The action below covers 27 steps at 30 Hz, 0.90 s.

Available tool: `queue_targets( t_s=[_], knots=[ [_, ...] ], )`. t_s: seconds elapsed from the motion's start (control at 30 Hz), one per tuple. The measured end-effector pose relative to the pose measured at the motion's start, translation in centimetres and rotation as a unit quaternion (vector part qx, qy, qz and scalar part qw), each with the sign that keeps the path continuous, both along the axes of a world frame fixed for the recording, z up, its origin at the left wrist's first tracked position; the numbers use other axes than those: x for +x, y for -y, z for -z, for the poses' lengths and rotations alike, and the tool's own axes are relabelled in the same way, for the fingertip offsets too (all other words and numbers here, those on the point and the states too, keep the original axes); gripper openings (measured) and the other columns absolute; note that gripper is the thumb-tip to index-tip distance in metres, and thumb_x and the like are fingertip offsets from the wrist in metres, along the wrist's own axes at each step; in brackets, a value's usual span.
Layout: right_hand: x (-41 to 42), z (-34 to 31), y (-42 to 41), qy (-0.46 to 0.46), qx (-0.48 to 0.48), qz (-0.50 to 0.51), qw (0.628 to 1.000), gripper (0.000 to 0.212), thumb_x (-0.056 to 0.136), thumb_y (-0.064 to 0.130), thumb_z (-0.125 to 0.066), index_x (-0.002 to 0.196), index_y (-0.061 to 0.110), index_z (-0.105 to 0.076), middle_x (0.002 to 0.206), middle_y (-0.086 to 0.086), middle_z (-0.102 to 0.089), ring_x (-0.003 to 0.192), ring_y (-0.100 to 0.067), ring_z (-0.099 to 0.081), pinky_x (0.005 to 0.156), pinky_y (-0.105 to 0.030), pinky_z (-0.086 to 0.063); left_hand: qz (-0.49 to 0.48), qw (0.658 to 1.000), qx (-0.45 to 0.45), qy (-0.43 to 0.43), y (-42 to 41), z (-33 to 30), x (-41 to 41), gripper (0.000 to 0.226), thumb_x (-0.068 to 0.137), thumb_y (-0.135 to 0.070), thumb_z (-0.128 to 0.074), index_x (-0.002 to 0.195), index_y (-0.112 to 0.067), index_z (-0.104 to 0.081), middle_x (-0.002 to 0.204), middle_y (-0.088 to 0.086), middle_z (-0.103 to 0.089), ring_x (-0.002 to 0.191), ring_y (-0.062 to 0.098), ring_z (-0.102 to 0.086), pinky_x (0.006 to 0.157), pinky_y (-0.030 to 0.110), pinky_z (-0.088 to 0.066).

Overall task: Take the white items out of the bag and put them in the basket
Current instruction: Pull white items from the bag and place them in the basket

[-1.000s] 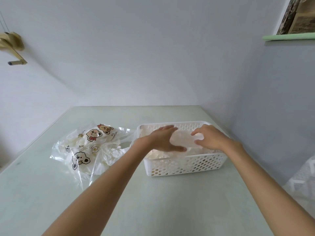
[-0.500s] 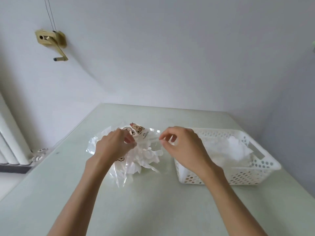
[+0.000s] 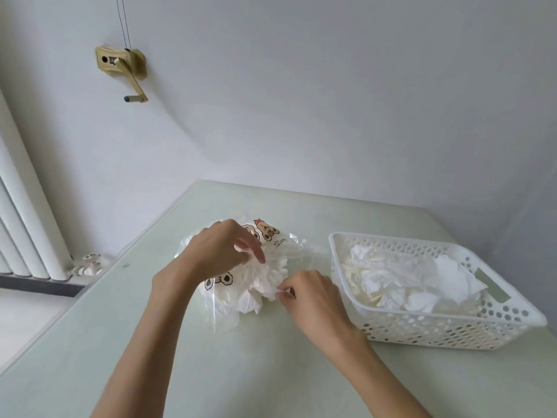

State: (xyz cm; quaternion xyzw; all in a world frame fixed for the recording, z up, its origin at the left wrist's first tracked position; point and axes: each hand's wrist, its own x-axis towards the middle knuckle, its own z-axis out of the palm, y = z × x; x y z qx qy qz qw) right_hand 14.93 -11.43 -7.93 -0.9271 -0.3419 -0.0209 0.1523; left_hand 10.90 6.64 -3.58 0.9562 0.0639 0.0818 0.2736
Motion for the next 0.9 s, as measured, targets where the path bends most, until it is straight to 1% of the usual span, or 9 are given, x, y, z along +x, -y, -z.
queue_targets(
  t_s=[0.1,0.2,0.27,0.33,0.43,0.53,0.63,0.77,0.9],
  knots=[
    [0.2,-1.7,0.7,0.040,0.066,-0.023,0.997,0.026,0.094,0.033,-0.053,0.080,0.015,-0.064,0.067,0.002,-0.045,0.071,-0.023,-0.049,0.059,-0.031,-0.034,0.039,0.996,-0.037,-0.075,-0.2,0.3,-0.2,0.039,0.079,-0.025,-0.076,0.114,-0.039,-0.065,0.119,-0.023,-0.059,0.105,-0.001,-0.059,0.093,0.030,-0.049],
    [0.5,-1.9,1.2,0.116,0.178,-0.033,0.977,0.015,0.092,0.034,-0.060,0.088,0.026,-0.072,0.077,0.014,-0.045,0.072,-0.006,-0.045,0.055,-0.015,-0.030,0.048,0.993,-0.046,-0.097,0.0,0.7,-0.2,0.062,0.073,-0.032,-0.081,0.130,-0.035,-0.055,0.125,-0.021,-0.055,0.105,-0.003,-0.055,0.094,0.032,-0.051],
    [0.9,-1.5,1.5,0.105,0.181,-0.049,0.977,0.012,0.090,0.032,-0.064,0.090,0.025,-0.073,0.083,0.017,-0.051,0.079,-0.004,-0.047,0.060,-0.008,-0.030,0.046,0.993,-0.066,-0.089,0.4,0.9,0.0,0.064,0.072,-0.030,-0.083,0.130,-0.034,-0.055,0.124,-0.017,-0.056,0.102,-0.006,-0.056,0.088,0.034,-0.055],
    [1.3,-1.4,1.8,0.067,0.174,-0.051,0.981,0.013,0.090,0.034,-0.063,0.089,0.026,-0.073,0.088,0.015,-0.061,0.081,-0.003,-0.052,0.065,-0.014,-0.037,0.041,0.994,-0.045,-0.089,0.8,1.0,0.2,0.062,0.071,-0.031,-0.083,0.126,-0.037,-0.055,0.118,-0.019,-0.057,0.101,-0.004,-0.057,0.088,0.031,-0.053],
    [2.1,-2.1,2.6,0.067,0.279,-0.012,0.958,0.011,0.089,0.029,-0.065,0.084,0.024,-0.073,0.081,0.012,-0.065,0.074,-0.001,-0.054,0.065,-0.018,-0.040,0.019,0.998,-0.025,-0.057,1.3,1.1,0.5,0.060,0.069,-0.034,-0.084,0.121,-0.044,-0.056,0.114,-0.020,-0.059,0.101,-0.003,-0.057,0.091,0.031,-0.049],
    [2.1,-2.8,3.0,-0.005,0.271,-0.021,0.962,0.012,0.087,0.029,-0.066,0.082,0.023,-0.075,0.072,0.012,-0.068,0.064,0.001,-0.056,0.062,-0.023,-0.044,0.009,0.998,-0.013,-0.058,1.8,1.2,0.7,0.061,0.068,-0.033,-0.083,0.121,-0.045,-0.056,0.109,-0.017,-0.062,0.105,-0.003,-0.057,0.086,0.031,-0.051],
    [2.3,-3.7,3.8,-0.012,0.343,0.002,0.939,0.010,0.087,0.025,-0.068,0.082,0.022,-0.075,0.077,0.011,-0.072,0.073,-0.003,-0.066,0.069,-0.026,-0.052,0.001,0.998,0.022,-0.050,2.2,1.0,0.7,0.061,0.069,-0.033,-0.082,0.121,-0.046,-0.054,0.104,-0.019,-0.058,0.110,-0.001,-0.056,0.086,0.028,-0.046],
    [1.7,-3.8,3.8,-0.143,0.280,-0.024,0.949,0.014,0.088,0.022,-0.067,0.075,0.020,-0.073,0.069,0.004,-0.072,0.062,-0.009,-0.068,0.072,-0.031,-0.055,0.022,0.997,0.052,-0.048,2.5,0.3,0.4,0.066,0.068,-0.040,-0.082,0.127,-0.045,-0.051,0.126,-0.021,-0.054,0.122,0.001,-0.046,0.091,0.026,-0.038],
    [1.4,-4.0,3.0,-0.129,0.334,-0.018,0.933,0.012,0.085,0.027,-0.071,0.073,0.027,-0.073,0.062,0.005,-0.070,0.057,-0.005,-0.064,0.070,-0.036,-0.056,0.054,0.997,0.042,0.032,3.3,0.0,0.6,0.037,0.070,-0.051,-0.078,0.103,-0.045,-0.064,0.114,-0.028,-0.056,0.106,-0.002,-0.051,0.085,0.025,-0.041]
  ],
)
